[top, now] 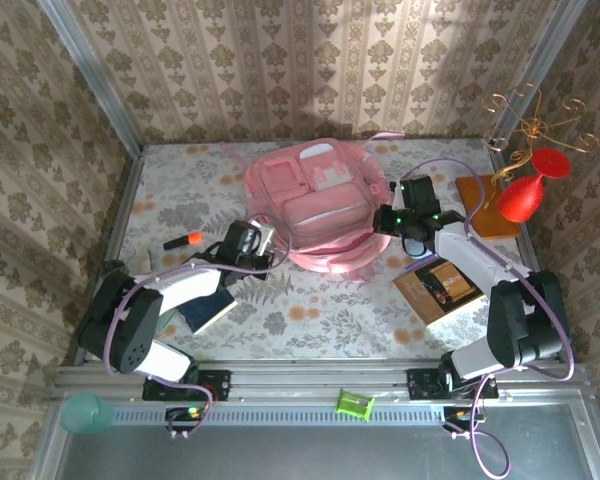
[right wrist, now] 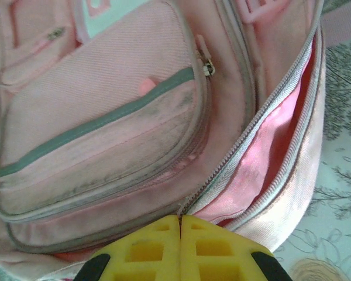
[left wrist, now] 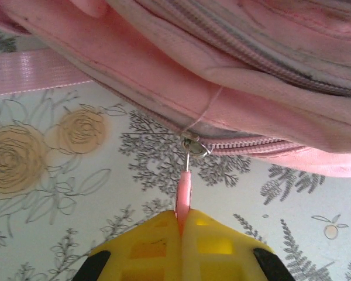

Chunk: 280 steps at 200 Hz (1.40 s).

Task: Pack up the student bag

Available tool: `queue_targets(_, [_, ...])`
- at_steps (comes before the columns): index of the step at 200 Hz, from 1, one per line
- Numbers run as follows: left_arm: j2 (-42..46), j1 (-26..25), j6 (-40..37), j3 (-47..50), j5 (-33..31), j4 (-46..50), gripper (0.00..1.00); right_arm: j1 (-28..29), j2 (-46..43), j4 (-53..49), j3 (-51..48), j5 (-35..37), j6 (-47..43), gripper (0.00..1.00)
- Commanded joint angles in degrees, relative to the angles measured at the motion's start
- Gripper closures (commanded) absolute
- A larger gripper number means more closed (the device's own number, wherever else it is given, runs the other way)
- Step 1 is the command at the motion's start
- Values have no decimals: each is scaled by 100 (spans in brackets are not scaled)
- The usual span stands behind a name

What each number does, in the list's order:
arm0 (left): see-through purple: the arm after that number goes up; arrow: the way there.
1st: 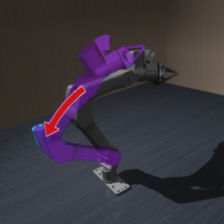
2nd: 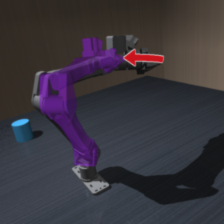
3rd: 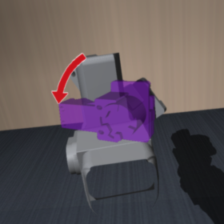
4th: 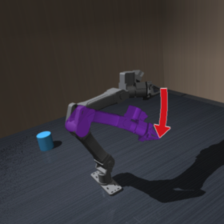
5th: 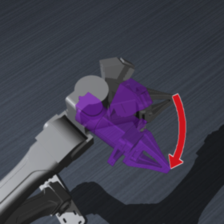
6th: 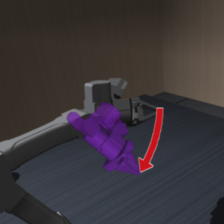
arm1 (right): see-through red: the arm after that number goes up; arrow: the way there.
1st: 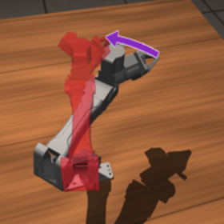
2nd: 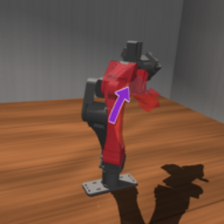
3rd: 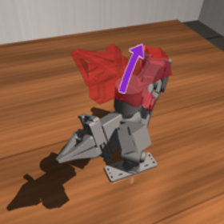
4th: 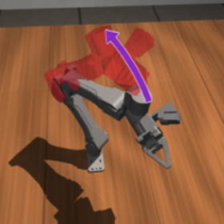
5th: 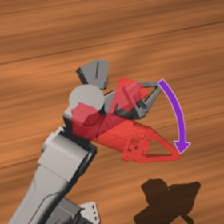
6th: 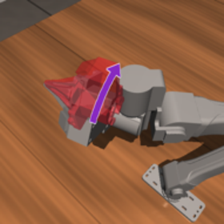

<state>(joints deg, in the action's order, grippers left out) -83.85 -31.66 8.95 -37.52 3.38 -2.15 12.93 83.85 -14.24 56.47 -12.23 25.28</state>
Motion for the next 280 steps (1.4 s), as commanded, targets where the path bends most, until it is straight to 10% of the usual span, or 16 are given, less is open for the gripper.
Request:
queue_targets(1, [9,254,-43,-37,-158,137,100,-215,-286,291,222,-271,196,100])
queue_targets(112, [-227,217,-97,-332,870,-206,100,-534,-345,870,19,-972,896,100])
queue_targets(202, [48,-646,194,-76,531,-170,100,-13,-701,132,-897,92,747,47])
queue_targets(280, [132,-666,125,-14,515,-133,100,1018,-191,244,-1015,1374,1554,31])
